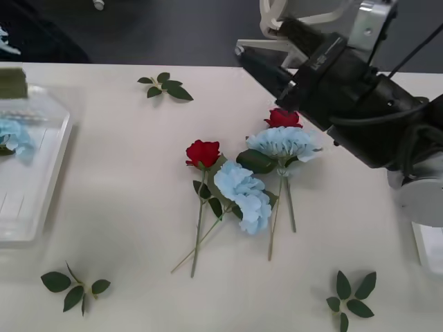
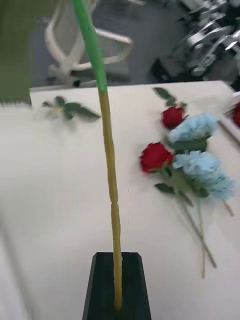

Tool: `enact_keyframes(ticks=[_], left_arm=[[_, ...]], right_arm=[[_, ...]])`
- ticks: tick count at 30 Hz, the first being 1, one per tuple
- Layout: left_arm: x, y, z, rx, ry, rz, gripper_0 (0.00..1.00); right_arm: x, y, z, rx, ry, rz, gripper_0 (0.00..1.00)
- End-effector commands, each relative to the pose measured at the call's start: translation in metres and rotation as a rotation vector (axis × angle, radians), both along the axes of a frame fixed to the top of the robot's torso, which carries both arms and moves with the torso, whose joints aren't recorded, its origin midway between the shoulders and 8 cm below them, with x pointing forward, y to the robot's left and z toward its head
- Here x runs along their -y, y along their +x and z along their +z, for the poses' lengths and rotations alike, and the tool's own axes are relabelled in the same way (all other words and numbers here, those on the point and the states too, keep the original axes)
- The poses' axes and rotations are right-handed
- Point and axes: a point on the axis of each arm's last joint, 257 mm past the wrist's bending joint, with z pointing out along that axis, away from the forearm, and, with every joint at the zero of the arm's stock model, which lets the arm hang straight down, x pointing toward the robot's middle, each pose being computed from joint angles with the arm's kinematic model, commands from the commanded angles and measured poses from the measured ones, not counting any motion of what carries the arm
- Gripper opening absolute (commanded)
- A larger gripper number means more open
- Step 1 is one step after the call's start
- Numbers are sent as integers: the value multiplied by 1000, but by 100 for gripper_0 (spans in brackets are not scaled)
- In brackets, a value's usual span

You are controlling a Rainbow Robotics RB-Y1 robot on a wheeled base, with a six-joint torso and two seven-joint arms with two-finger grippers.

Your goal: Put the red flowers into the right box and the blue flowers into the left box

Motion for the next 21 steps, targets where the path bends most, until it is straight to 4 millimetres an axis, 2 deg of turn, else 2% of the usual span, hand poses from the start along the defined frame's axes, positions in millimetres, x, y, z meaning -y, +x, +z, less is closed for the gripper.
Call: enact_keyframes(ticks=[1, 5, 11, 14, 16, 21], left_arm=[[-53, -3, 7, -89, 47, 179, 1], [-102, -4, -6, -154, 112, 349, 1], [-151, 0, -19, -174, 227, 507, 1], [-162, 3, -19, -169, 250, 543, 1], [-174, 8, -18, -164, 282, 587, 1], [-185, 18, -17, -173, 333, 628, 1]], right_arm=[[23, 1, 12, -74, -23, -21, 100], [45, 11, 9, -173, -85, -56, 100], [66, 21, 4, -278, -127, -79, 100], [71, 25, 3, -306, -122, -83, 100], [84, 35, -8, -393, -133, -99, 100], [97, 39, -28, -546, -183, -114, 100]])
